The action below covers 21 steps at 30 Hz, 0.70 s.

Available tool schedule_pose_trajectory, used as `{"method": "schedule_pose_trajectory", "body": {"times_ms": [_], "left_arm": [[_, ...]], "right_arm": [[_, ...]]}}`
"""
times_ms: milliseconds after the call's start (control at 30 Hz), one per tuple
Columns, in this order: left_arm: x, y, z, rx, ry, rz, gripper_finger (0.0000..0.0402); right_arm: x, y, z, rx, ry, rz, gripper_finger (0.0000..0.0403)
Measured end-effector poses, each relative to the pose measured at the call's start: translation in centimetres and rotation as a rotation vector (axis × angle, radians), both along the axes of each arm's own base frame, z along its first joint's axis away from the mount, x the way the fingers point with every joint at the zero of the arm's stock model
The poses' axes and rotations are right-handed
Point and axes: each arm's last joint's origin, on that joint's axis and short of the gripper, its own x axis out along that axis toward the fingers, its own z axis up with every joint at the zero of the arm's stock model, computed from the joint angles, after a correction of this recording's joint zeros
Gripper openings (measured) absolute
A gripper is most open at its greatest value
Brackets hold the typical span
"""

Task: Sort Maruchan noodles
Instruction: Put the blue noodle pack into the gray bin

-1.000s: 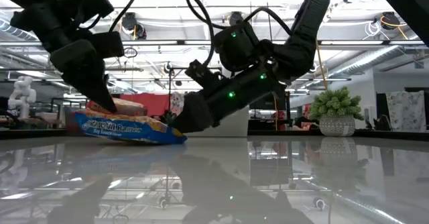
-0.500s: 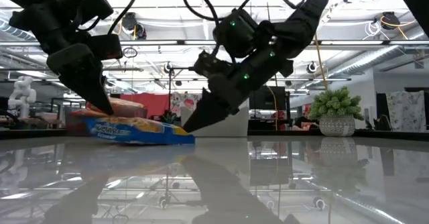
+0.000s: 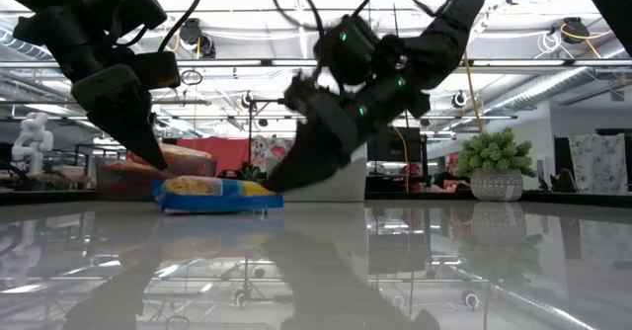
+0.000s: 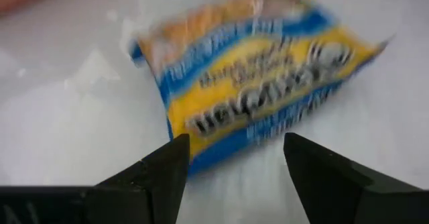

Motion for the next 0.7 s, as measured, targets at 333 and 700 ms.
{"method": "schedule_pose_trajectory", "body": {"times_ms": [333,700], "left_arm": [[0.0,0.0,0.0,0.000,0.000,0.000,0.0115],[0.1,0.0,0.0,-0.002,-0.006,-0.002,0.0115]], "right_arm": [[0.0,2.0,0.7,0.042,-0.017,0.087,0.0238],[0.8,3.1,-2.2,-0.087,-0.031,-0.023,0.0238]]}}
